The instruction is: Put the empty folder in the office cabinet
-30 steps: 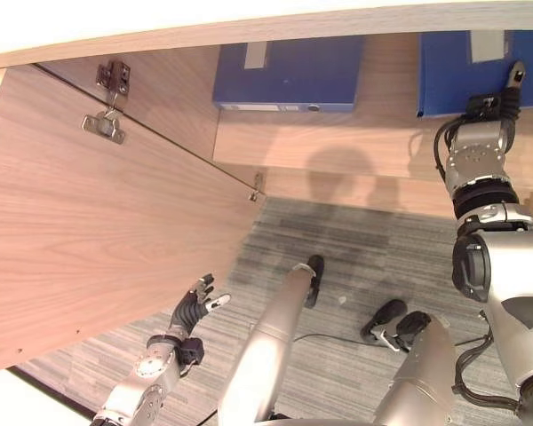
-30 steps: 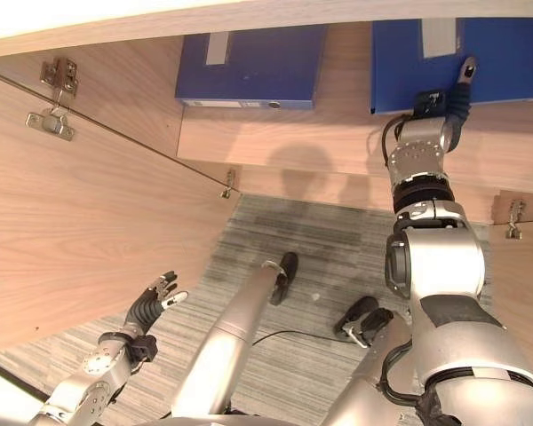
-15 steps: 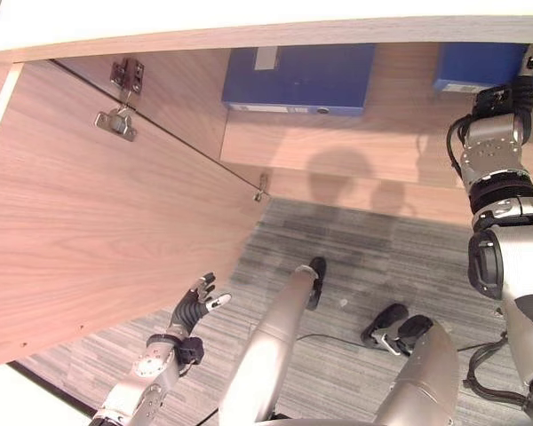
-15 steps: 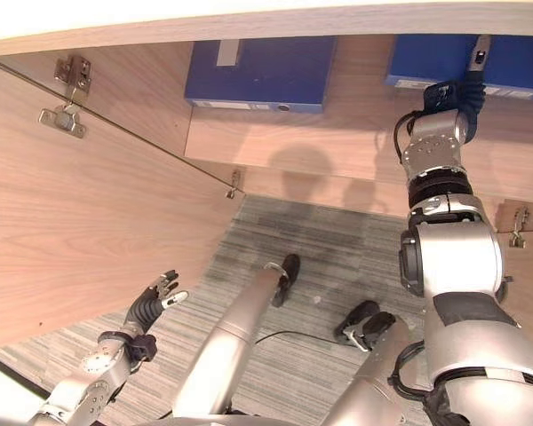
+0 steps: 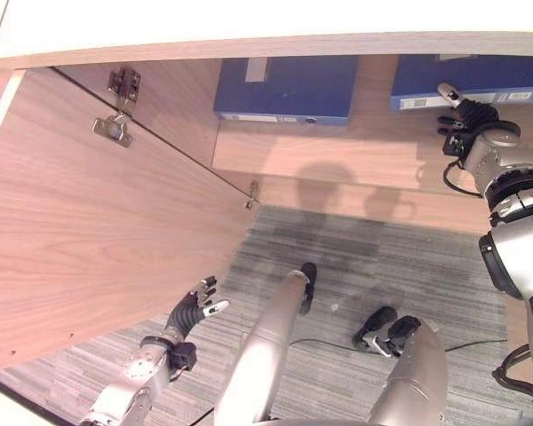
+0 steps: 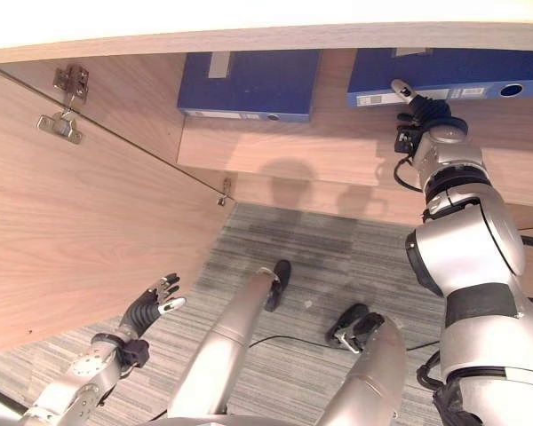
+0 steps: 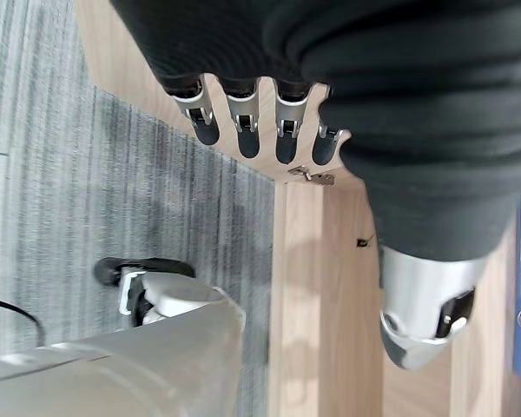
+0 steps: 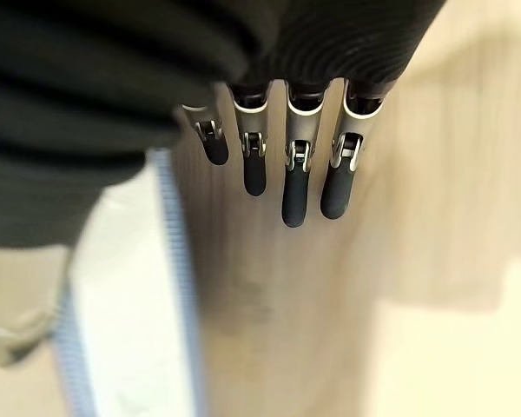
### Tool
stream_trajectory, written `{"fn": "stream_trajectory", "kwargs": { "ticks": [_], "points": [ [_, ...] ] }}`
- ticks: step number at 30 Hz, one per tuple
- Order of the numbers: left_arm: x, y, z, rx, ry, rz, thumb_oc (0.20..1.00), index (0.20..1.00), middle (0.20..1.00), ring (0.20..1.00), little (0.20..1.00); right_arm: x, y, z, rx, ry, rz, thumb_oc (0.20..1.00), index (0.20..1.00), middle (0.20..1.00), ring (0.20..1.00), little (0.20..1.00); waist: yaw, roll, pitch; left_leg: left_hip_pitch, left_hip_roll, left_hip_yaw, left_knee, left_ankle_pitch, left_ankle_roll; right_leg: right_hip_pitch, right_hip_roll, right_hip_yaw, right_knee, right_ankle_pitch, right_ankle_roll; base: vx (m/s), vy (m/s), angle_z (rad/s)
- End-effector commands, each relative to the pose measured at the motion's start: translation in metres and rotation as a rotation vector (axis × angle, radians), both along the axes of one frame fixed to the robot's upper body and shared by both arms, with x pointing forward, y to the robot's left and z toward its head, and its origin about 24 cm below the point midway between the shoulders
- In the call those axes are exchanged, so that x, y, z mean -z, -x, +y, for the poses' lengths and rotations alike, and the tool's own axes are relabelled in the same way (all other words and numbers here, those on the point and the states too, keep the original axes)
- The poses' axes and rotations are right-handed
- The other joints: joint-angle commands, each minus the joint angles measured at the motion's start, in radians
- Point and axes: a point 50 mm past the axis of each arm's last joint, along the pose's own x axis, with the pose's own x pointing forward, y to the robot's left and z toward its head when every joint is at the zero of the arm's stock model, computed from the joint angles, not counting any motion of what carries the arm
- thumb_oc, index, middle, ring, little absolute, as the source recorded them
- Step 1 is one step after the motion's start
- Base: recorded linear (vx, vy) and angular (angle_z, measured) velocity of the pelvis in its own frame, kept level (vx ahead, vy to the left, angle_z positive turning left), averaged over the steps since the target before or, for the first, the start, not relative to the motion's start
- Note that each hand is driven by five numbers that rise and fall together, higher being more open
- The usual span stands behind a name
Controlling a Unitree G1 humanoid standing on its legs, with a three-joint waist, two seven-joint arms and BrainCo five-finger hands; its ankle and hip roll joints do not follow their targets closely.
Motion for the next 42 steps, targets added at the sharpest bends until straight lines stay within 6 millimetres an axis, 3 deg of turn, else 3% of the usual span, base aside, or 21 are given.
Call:
{"fn": "stream_trajectory", "kwargs": {
  "ticks": [1, 9, 13, 17, 20, 22, 24, 27, 30, 40, 42],
  "points": [
    [-0.012, 0.003, 0.01, 0.058, -0.078, -0.044, 1.0, 1.0, 1.0, 1.0, 1.0, -0.02, 0.007, -0.014, -0.017, 0.251, 0.092, 1.0, 1.0, 1.0, 1.0, 1.0, 0.025, -0.003, 0.003, 0.029, 0.076, 0.008, -0.069, -0.063, -0.007, 0.033, 0.011, 0.046, -0.143, 0.052, 0.075, -0.01, -0.002, -0.03],
    [-0.018, -0.002, 0.011, 0.072, -0.088, -0.076, 1.0, 1.0, 1.0, 1.0, 1.0, -0.028, 0.003, -0.005, -0.103, 0.463, 0.16, 1.0, 1.0, 1.0, 1.0, 1.0, 0.02, -0.005, 0.004, 0.053, 0.083, 0.016, -0.118, -0.042, -0.009, 0.043, 0.019, 0.042, -0.187, 0.083, 0.087, -0.01, 0.003, -0.01],
    [-0.02, -0.005, 0.009, 0.064, -0.07, -0.088, 1.0, 1.0, 1.0, 1.0, 1.0, -0.032, -0.001, 0.007, -0.159, 0.325, 0.046, 1.0, 1.0, 1.0, 1.0, 1.0, 0.018, -0.006, 0.001, 0.064, 0.084, 0.023, -0.138, -0.036, -0.01, 0.045, 0.022, 0.04, -0.202, 0.092, 0.092, -0.01, 0.002, -0.06],
    [-0.02, -0.005, 0.009, 0.064, -0.066, -0.088, 1.0, 1.0, 1.0, 1.0, 1.0, -0.037, -0.001, 0.007, -0.169, 0.332, 0.05, 1.0, 1.0, 1.0, 1.0, 1.0, 0.022, -0.007, -0.001, 0.06, 0.085, 0.025, -0.136, -0.034, -0.011, 0.04, 0.023, 0.045, -0.201, 0.092, 0.092, -0.01, 0.001, -0.03],
    [-0.019, -0.005, 0.009, 0.073, -0.067, -0.086, 1.0, 1.0, 1.0, 1.0, 1.0, -0.036, 0.0, 0.004, -0.18, 0.595, 0.224, 1.0, 1.0, 1.0, 1.0, 1.0, 0.021, -0.009, -0.001, 0.058, 0.085, 0.025, -0.136, -0.03, -0.01, 0.038, 0.022, 0.046, -0.204, 0.098, 0.092, 0.0, 0.0, 0.0],
    [-0.021, -0.006, 0.007, 0.076, -0.064, -0.096, 1.0, 1.0, 1.0, 1.0, 1.0, -0.029, -0.002, 0.011, -0.208, 0.798, 0.345, 1.0, 1.0, 1.0, 1.0, 1.0, 0.017, -0.014, -0.001, 0.069, 0.085, 0.025, -0.149, -0.027, -0.008, 0.043, 0.027, 0.049, -0.216, 0.106, 0.095, 0.0, 0.0, 0.0],
    [-0.03, -0.011, 0.006, 0.082, -0.07, -0.138, 1.0, 1.0, 1.0, 1.0, 1.0, -0.016, -0.01, 0.036, -0.311, 1.012, 0.423, 1.0, 1.0, 1.0, 1.0, 1.0, 0.008, -0.018, 0.004, 0.094, 0.081, 0.023, -0.175, -0.02, -0.006, 0.066, 0.041, 0.05, -0.24, 0.116, 0.1, -0.02, 0.0, -0.01],
    [-0.034, -0.016, 0.003, 0.082, -0.064, -0.157, 1.0, 1.0, 1.0, 1.0, 1.0, -0.004, -0.013, 0.05, -0.386, 1.089, 0.458, 1.0, 1.0, 1.0, 1.0, 1.0, 0.001, -0.02, 0.01, 0.108, 0.078, 0.023, -0.184, -0.017, -0.004, 0.076, 0.044, 0.052, -0.249, 0.122, 0.1, -0.02, -0.002, -0.02],
    [-0.041, -0.025, -0.003, 0.099, -0.062, -0.192, 1.0, 1.0, 1.0, 1.0, 1.0, 0.025, -0.014, 0.073, -0.516, 1.173, 0.518, 1.0, 1.0, 1.0, 1.0, 1.0, -0.013, -0.025, 0.025, 0.152, 0.073, 0.026, -0.215, -0.007, -0.003, 0.124, 0.057, 0.049, -0.282, 0.136, 0.105, -0.05, 0.003, -0.15],
    [-0.045, -0.038, -0.024, 0.16, -0.022, -0.209, 1.0, 1.0, 1.0, 1.0, 1.0, 0.062, -0.01, 0.061, -0.493, 1.13, 0.651, 1.0, 1.0, 1.0, 1.0, 1.0, -0.025, 0.004, 0.039, 0.242, 0.057, 0.036, -0.182, -0.038, 0.019, 0.212, 0.048, 0.078, -0.267, 0.127, 0.096, -0.02, 0.011, -0.05],
    [-0.042, -0.04, -0.029, 0.172, -0.009, -0.195, 1.0, 1.0, 1.0, 1.0, 1.0, 0.083, -0.006, 0.054, -0.468, 1.098, 0.734, 1.0, 1.0, 1.0, 1.0, 1.0, -0.025, 0.016, 0.042, 0.289, 0.054, 0.039, -0.176, -0.05, 0.027, 0.263, 0.054, 0.081, -0.275, 0.122, 0.093, 0.0, 0.0, 0.0]
  ]
}}
